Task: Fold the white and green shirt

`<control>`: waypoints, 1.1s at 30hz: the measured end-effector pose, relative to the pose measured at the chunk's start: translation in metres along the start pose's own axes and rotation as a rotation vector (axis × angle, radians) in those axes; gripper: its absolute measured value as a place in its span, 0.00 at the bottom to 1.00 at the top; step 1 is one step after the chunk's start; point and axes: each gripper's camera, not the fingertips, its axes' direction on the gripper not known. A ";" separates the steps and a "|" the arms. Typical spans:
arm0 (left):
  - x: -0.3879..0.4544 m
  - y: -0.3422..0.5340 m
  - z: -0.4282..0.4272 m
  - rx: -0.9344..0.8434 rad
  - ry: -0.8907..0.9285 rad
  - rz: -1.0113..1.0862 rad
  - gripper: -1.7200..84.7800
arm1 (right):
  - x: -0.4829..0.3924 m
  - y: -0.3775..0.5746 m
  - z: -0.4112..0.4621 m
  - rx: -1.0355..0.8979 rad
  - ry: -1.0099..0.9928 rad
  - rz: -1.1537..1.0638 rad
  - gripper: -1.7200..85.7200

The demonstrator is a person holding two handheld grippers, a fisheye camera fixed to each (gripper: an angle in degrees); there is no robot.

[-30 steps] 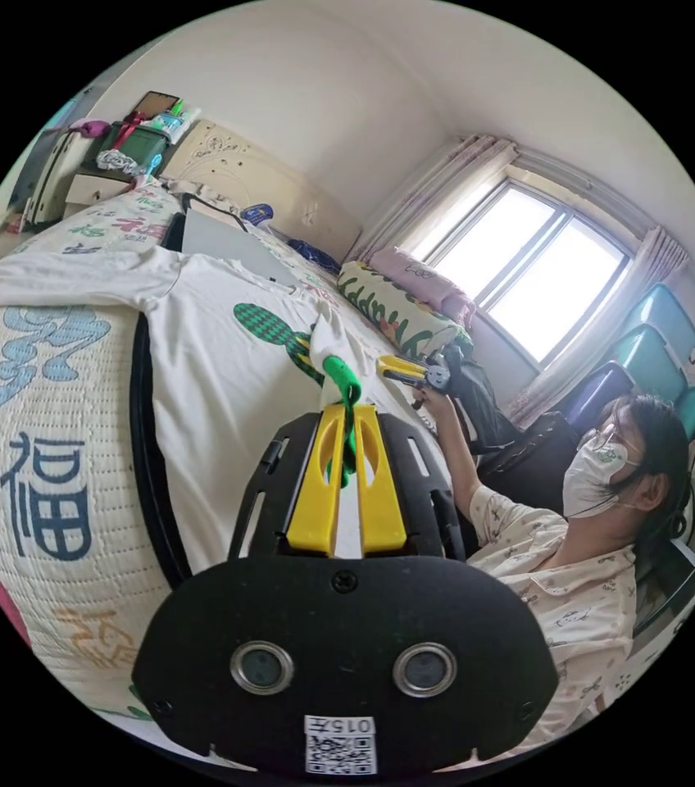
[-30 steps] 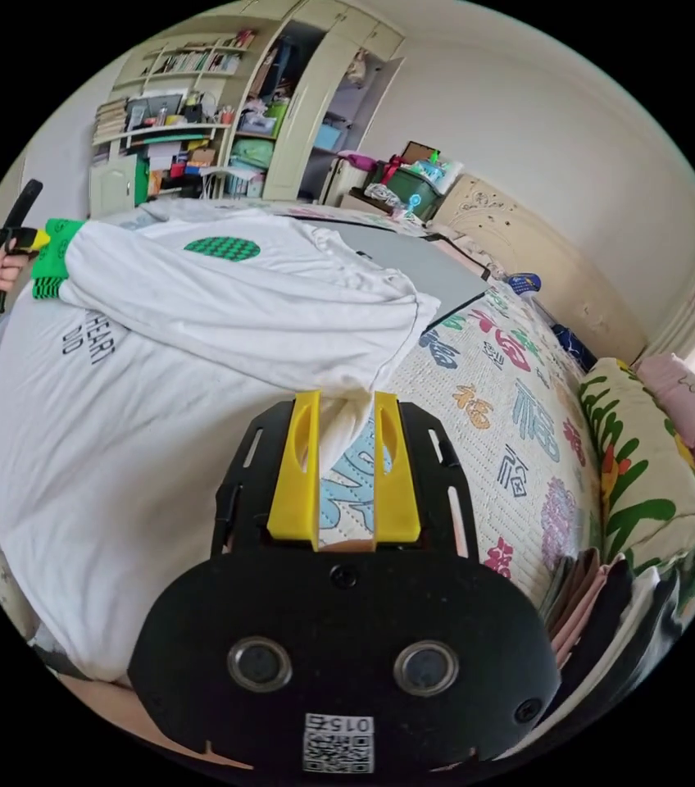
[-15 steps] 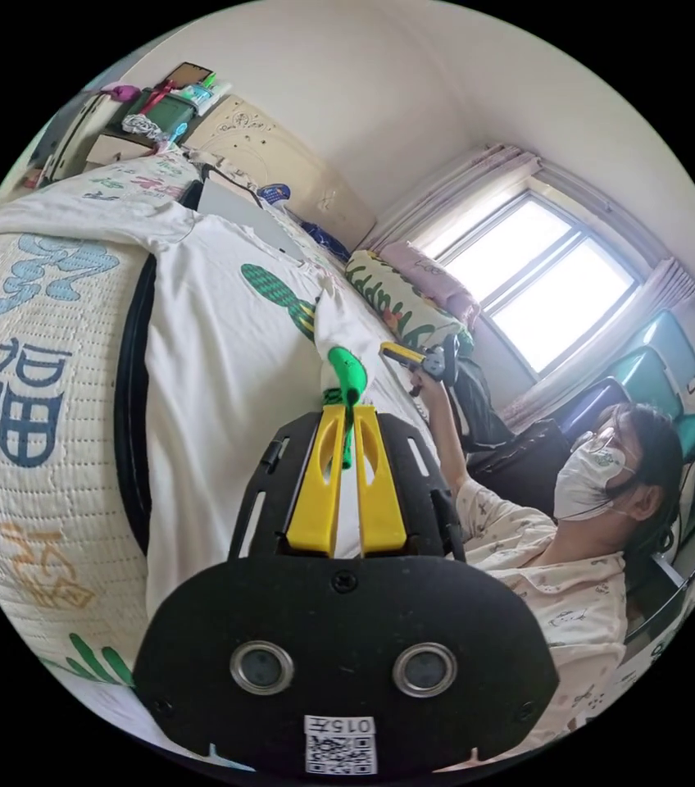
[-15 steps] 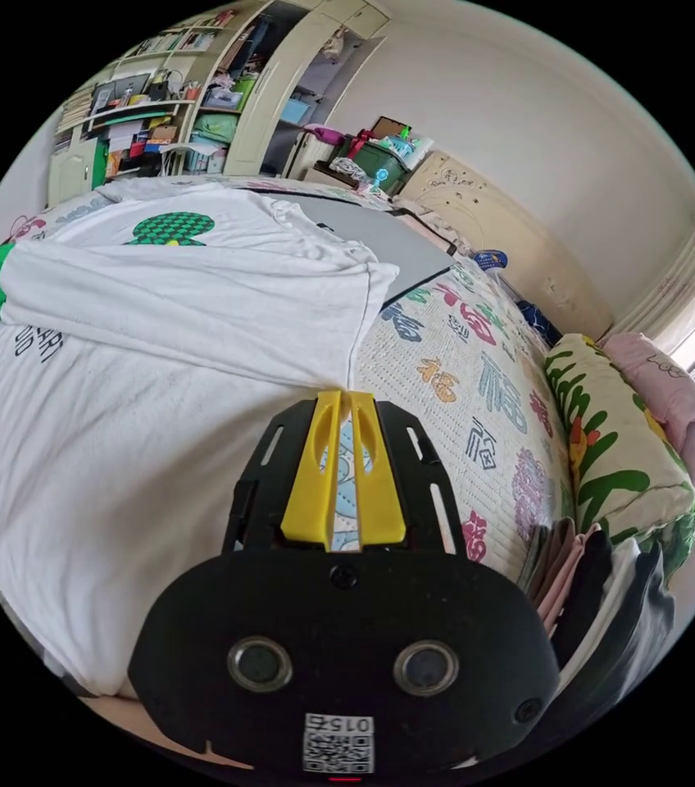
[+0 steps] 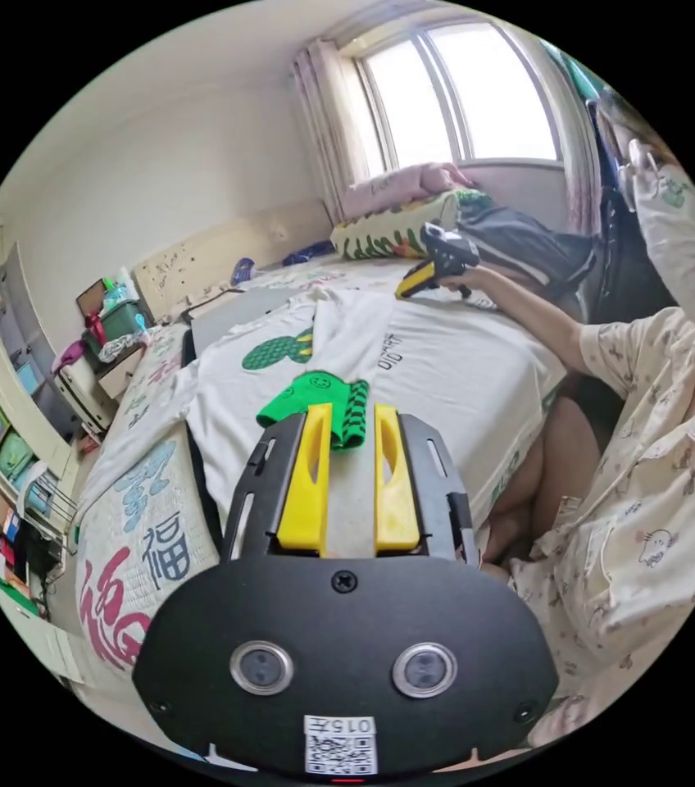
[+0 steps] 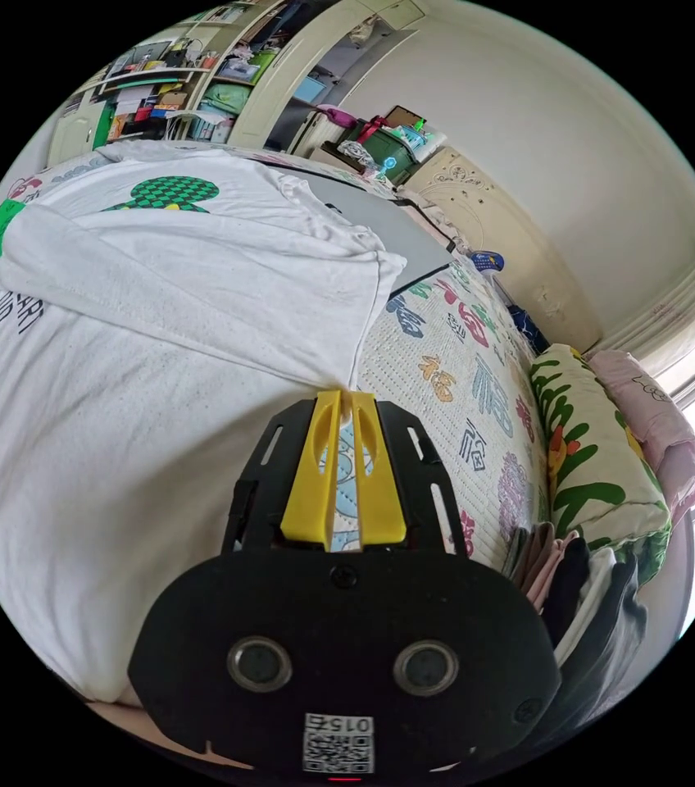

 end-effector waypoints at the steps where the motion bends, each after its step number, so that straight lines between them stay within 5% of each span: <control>1: 0.002 0.003 0.021 -0.047 -0.007 0.013 0.12 | 0.001 0.000 0.002 0.002 0.008 -0.003 0.05; 9: 0.003 0.036 0.061 -0.142 0.046 0.024 0.04 | 0.013 0.001 0.009 0.006 0.025 -0.009 0.05; 20: 0.008 0.059 0.084 -0.227 0.372 0.058 0.03 | 0.043 0.005 0.010 0.005 0.014 0.010 0.05; 24: -0.018 0.065 0.067 -0.124 0.493 0.024 0.02 | 0.052 0.005 0.010 0.008 0.010 0.012 0.06; 28: -0.073 0.059 0.045 0.090 0.396 -0.104 0.02 | 0.059 0.005 0.010 0.004 0.015 0.008 0.06; 31: -0.114 0.052 0.083 0.004 0.252 -0.221 0.01 | 0.063 0.005 0.009 0.006 0.019 0.007 0.06; 33: -0.129 0.052 0.116 -0.051 0.312 -0.265 0.02 | 0.067 0.005 0.009 0.007 0.019 0.007 0.06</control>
